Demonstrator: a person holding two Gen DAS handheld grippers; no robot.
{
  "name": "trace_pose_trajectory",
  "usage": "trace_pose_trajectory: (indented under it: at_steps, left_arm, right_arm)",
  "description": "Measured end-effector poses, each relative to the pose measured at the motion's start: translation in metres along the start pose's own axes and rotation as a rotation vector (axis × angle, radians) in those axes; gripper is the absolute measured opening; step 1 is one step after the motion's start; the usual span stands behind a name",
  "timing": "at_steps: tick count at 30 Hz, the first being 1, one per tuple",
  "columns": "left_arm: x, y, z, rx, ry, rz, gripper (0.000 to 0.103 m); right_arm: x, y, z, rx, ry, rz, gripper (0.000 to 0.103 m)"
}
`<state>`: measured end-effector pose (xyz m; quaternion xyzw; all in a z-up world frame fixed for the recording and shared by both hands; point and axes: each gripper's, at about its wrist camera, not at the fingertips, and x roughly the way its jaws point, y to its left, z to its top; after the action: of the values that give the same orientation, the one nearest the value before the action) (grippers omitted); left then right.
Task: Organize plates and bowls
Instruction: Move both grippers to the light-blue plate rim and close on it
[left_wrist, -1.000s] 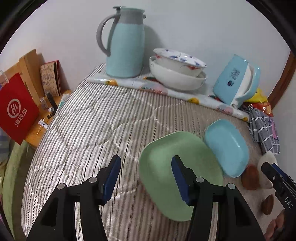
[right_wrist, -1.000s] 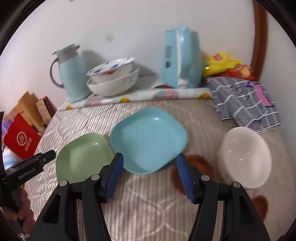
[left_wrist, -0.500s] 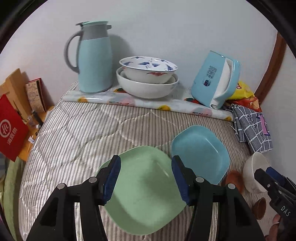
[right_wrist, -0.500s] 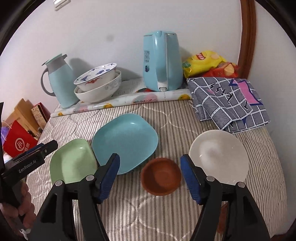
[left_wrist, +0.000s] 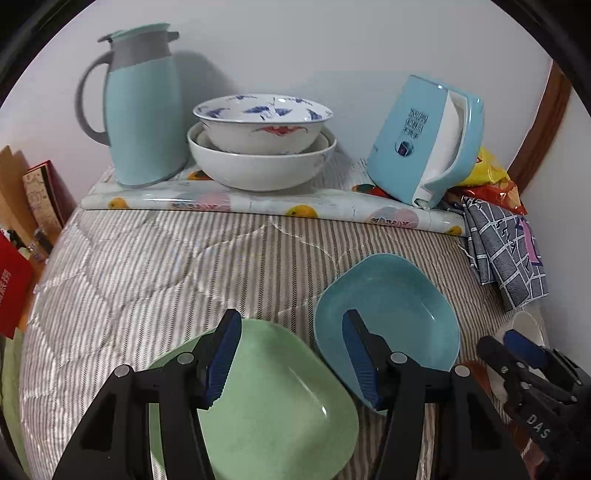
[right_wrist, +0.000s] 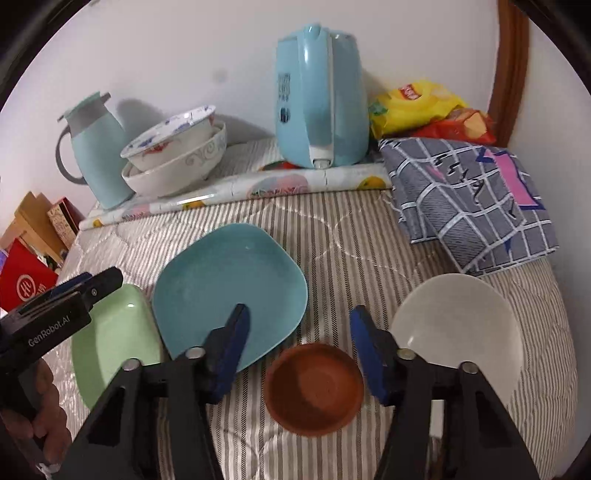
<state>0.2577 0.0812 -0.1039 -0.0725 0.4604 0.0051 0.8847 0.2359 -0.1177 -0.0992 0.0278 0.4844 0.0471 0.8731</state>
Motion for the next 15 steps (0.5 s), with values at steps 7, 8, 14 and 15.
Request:
trace_pose_trajectory:
  at_steps: [7,8,14,15]
  left_arm:
    - [0.026,-0.006,0.005,0.003,0.040,-0.006,0.055]
    - [0.030,-0.006,0.006,0.001,0.044,-0.009,0.055]
    - [0.046,-0.011,0.010,0.005,0.070,-0.026,0.050]
    - [0.049,-0.012,0.010,0.009,0.076,-0.026,0.049]
  right_arm:
    - [0.027,0.007,0.007,-0.034,0.026,-0.030,0.042]
    - [0.030,0.008,0.008,-0.040,0.029,-0.036,0.040]
    - [0.045,0.010,0.012,-0.053,0.045,-0.053,0.037]
    - [0.047,0.010,0.013,-0.055,0.049,-0.056,0.037]
